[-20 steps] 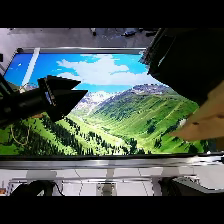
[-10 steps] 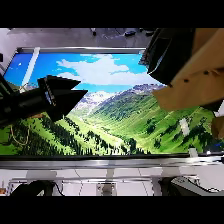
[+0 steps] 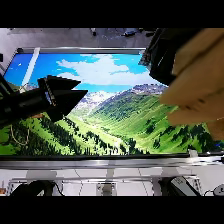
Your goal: Fold the clothes and pants, and hang the long-sleeved shirts on hangers.
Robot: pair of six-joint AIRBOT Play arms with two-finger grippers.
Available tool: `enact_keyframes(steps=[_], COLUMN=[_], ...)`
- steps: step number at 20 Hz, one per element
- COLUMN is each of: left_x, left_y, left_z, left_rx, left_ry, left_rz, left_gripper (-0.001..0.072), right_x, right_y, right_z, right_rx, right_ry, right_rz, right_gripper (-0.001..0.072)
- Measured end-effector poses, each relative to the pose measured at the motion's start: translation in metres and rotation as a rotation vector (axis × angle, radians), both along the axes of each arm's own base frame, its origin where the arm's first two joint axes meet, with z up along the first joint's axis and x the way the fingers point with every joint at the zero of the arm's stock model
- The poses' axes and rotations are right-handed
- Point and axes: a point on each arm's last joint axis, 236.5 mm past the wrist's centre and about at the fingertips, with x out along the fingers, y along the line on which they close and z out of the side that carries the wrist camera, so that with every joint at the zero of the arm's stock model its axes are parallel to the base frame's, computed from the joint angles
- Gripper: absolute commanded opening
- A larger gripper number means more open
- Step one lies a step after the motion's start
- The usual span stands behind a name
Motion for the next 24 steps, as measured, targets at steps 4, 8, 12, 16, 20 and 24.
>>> enact_keyframes(steps=[4, 8, 12, 16, 20, 24], left_x=[0.001, 0.014, 0.052, 0.103, 0.133, 0.143], left_y=[0.0, 0.004, 0.02, 0.063, 0.106, 0.123], left_z=[-0.001, -0.014, -0.028, -0.026, -0.025, -0.026], left_rx=[0.001, 0.055, 0.107, 0.098, 0.097, 0.097], left_ry=[0.001, -0.003, -0.025, -0.053, -0.062, -0.064], left_rz=[0.001, 0.038, 0.168, 0.383, 0.533, 0.587], left_gripper=[0.0523, 0.0521, 0.0521, 0.0521, 0.0523, 0.0523], right_x=[0.002, 0.057, 0.14, 0.194, 0.213, 0.217], right_y=[0.07, 0.133, 0.203, 0.274, 0.318, 0.333], right_z=[0.035, 0.005, -0.079, -0.17, -0.218, -0.233], right_rx=[-0.076, -0.018, 0.057, 0.038, 0.012, 0.0], right_ry=[-0.104, -0.021, 0.239, 0.508, 0.636, 0.676], right_rz=[0.175, 0.474, 0.715, 0.852, 0.923, 0.946], right_gripper=[0.0563, 0.0563, 0.0564, 0.0567, 0.0568, 0.0568])
